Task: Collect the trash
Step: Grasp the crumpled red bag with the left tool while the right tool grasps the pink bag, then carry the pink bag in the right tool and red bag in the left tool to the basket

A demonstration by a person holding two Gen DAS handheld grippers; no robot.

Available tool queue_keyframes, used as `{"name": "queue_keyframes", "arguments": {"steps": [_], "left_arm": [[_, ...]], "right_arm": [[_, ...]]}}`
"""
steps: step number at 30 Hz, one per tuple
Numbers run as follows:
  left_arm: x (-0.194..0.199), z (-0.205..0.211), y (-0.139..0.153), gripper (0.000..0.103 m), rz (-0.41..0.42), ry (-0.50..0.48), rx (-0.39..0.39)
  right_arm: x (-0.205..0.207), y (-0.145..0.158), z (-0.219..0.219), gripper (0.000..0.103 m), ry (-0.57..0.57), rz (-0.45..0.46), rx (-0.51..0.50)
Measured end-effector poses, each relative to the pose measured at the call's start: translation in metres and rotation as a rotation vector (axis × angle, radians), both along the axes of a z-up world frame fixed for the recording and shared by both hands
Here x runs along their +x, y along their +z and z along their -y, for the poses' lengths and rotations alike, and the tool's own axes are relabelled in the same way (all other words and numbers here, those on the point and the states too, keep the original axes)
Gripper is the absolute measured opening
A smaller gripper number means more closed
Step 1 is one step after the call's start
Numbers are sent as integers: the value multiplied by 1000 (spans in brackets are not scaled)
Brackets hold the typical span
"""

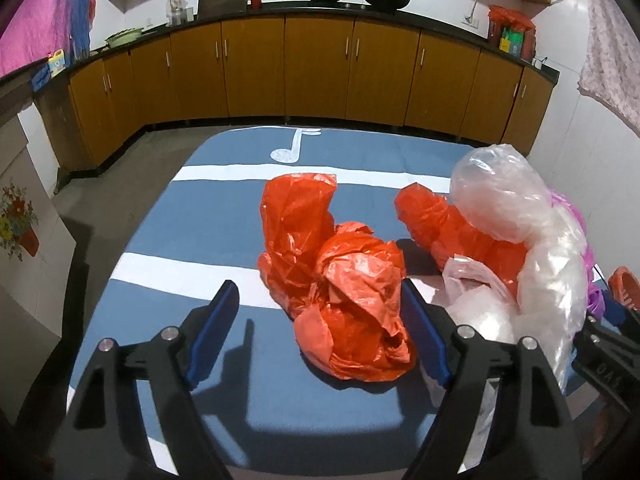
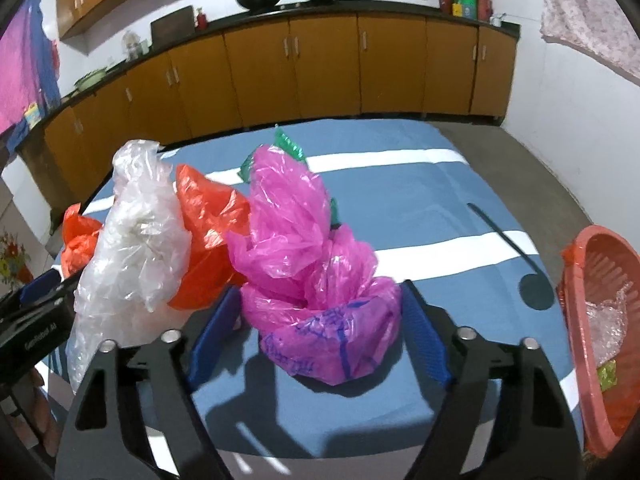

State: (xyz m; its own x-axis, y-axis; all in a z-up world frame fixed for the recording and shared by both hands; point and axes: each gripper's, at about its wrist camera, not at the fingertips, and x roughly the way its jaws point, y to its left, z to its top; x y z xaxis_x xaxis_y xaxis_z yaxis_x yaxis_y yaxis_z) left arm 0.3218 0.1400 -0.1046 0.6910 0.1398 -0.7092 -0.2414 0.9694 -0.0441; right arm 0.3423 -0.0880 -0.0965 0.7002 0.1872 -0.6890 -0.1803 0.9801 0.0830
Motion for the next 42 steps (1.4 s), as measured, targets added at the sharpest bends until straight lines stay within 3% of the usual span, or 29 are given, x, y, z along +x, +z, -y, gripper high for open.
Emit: {"name": "queue_keyframes", "arguments": {"steps": [6,15,30,42], "left_arm": [[10,1,-5,58,-19,-36,-41],[7,4,-5,36,-10,-67,-32],[-51,-11,21,34,46,-31,-25],[-87,14,54,34,122,-104,-6]], "right_arm": [[-4,1,-2,61,14,7,-12],[-15,8,15,41,-6,10,10],[-52,22,51,37,-83,45,41],[-88,44,86,37,-167,111,48]]}}
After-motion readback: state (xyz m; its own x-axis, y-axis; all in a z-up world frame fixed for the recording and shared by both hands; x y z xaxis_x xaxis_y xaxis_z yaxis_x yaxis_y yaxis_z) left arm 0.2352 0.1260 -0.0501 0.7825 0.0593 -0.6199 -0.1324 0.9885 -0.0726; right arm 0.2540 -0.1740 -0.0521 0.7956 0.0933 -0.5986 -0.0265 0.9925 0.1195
